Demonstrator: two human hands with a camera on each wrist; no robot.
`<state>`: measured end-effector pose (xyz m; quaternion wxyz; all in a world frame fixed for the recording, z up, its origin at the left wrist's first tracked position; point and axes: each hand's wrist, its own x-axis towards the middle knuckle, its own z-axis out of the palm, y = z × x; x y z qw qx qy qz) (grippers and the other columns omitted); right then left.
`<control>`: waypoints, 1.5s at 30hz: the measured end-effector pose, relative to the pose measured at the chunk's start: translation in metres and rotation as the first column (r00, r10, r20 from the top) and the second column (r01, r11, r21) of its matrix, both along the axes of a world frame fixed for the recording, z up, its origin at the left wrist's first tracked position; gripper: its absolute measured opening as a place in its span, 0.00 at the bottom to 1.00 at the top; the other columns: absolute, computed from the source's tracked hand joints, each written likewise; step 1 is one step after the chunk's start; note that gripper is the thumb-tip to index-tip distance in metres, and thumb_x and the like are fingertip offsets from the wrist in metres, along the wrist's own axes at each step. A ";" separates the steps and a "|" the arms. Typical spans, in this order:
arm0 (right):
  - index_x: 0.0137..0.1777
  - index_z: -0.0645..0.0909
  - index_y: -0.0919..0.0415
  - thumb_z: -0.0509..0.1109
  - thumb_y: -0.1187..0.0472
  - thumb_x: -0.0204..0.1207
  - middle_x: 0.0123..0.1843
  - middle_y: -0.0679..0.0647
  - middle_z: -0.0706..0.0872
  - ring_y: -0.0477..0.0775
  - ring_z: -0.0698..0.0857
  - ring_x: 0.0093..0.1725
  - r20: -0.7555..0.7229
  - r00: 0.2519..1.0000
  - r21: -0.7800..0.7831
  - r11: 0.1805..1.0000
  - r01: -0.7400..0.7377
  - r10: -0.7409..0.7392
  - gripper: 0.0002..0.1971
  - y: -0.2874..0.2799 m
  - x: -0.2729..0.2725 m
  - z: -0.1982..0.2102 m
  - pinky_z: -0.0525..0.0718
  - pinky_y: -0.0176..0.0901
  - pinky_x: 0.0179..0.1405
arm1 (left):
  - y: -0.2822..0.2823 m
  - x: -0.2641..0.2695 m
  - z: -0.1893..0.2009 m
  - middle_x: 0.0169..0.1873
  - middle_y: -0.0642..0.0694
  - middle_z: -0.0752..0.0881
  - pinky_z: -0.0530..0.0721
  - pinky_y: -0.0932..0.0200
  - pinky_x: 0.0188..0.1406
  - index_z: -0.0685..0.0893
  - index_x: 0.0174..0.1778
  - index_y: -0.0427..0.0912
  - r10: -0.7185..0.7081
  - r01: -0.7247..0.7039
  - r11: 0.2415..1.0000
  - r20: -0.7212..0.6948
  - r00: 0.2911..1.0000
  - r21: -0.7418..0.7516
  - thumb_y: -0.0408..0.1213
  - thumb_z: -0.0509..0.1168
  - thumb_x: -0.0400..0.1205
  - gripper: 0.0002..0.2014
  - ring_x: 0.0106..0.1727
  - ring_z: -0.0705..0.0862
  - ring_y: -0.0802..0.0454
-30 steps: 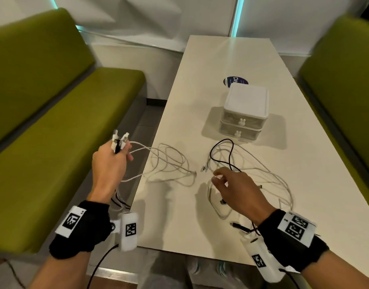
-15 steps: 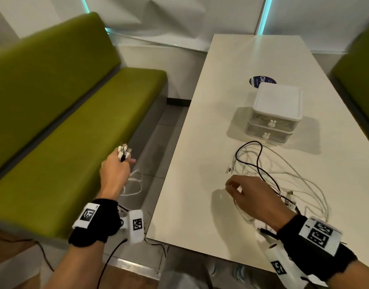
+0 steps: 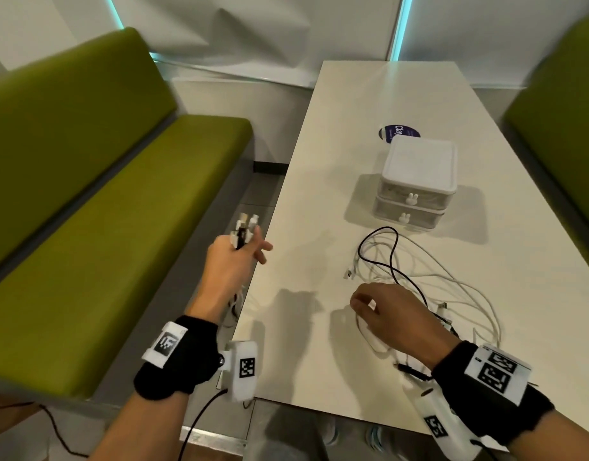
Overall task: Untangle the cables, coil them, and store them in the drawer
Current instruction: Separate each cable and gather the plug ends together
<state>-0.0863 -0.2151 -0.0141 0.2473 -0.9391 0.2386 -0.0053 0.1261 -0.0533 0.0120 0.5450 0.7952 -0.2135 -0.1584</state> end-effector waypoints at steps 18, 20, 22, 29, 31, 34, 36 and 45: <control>0.51 0.83 0.50 0.64 0.54 0.83 0.49 0.44 0.88 0.42 0.77 0.39 0.099 0.994 0.031 0.999 0.032 -0.035 0.07 -0.016 -0.022 0.005 0.67 0.39 0.39 | -0.121 -0.073 -0.039 0.42 0.35 0.87 0.72 0.53 0.36 0.82 0.41 0.36 -0.415 0.156 0.784 0.321 0.851 0.601 0.42 0.67 0.76 0.10 0.47 0.83 0.32; 0.51 0.84 0.51 0.64 0.54 0.83 0.49 0.44 0.88 0.44 0.78 0.41 0.100 0.994 0.034 0.999 0.038 -0.041 0.07 -0.017 -0.024 0.005 0.67 0.39 0.40 | -0.118 -0.071 -0.037 0.40 0.36 0.86 0.72 0.53 0.35 0.81 0.40 0.37 -0.422 0.144 0.787 0.354 0.834 0.600 0.38 0.65 0.77 0.07 0.46 0.84 0.33; 0.50 0.84 0.51 0.64 0.55 0.83 0.49 0.45 0.89 0.43 0.77 0.40 0.117 0.991 0.042 0.997 0.066 -0.070 0.07 -0.019 -0.026 0.004 0.69 0.40 0.40 | -0.114 -0.069 -0.029 0.37 0.37 0.87 0.71 0.54 0.34 0.80 0.36 0.40 -0.393 0.135 0.818 0.372 0.841 0.559 0.40 0.65 0.78 0.08 0.42 0.83 0.35; 0.73 0.73 0.48 0.65 0.57 0.83 0.55 0.47 0.84 0.50 0.83 0.47 0.276 0.951 0.081 0.989 0.122 -0.140 0.19 -0.017 -0.020 0.007 0.77 0.43 0.49 | -0.088 -0.080 0.011 0.21 0.48 0.79 0.63 0.62 0.23 0.78 0.27 0.43 -0.373 0.235 0.884 0.307 0.876 0.404 0.44 0.66 0.76 0.14 0.26 0.72 0.48; 0.76 0.71 0.48 0.66 0.57 0.83 0.62 0.50 0.80 0.53 0.84 0.53 0.286 0.953 0.036 0.995 0.093 -0.100 0.22 -0.016 -0.017 0.006 0.80 0.47 0.54 | -0.080 -0.086 0.016 0.18 0.48 0.68 0.62 0.59 0.23 0.69 0.22 0.45 -0.378 0.277 0.897 0.273 0.885 0.345 0.43 0.69 0.74 0.19 0.25 0.64 0.50; 0.70 0.77 0.48 0.67 0.56 0.82 0.64 0.52 0.76 0.56 0.83 0.56 0.269 0.961 -0.015 0.997 0.075 -0.068 0.17 -0.014 -0.015 0.001 0.83 0.52 0.53 | -0.068 -0.091 0.017 0.19 0.52 0.63 0.61 0.60 0.24 0.65 0.21 0.45 -0.339 0.299 0.932 0.202 0.919 0.205 0.42 0.72 0.73 0.23 0.26 0.60 0.54; 0.63 0.82 0.51 0.68 0.56 0.82 0.61 0.52 0.76 0.55 0.84 0.53 0.310 0.948 -0.022 0.996 0.090 -0.079 0.11 -0.014 -0.015 -0.001 0.84 0.51 0.48 | -0.062 -0.093 0.014 0.19 0.54 0.65 0.61 0.63 0.23 0.70 0.23 0.38 -0.277 0.263 0.960 0.164 0.947 0.101 0.40 0.73 0.74 0.21 0.25 0.61 0.55; 0.38 0.74 0.55 0.58 0.58 0.80 0.38 0.46 0.82 0.53 0.73 0.43 0.203 0.978 0.056 0.997 -0.053 0.040 0.09 -0.013 -0.020 0.013 0.76 0.55 0.49 | -0.060 -0.112 0.007 0.15 0.58 0.70 0.64 0.68 0.24 0.88 0.34 0.44 -0.150 0.156 0.976 0.051 0.987 -0.151 0.49 0.73 0.77 0.13 0.22 0.65 0.59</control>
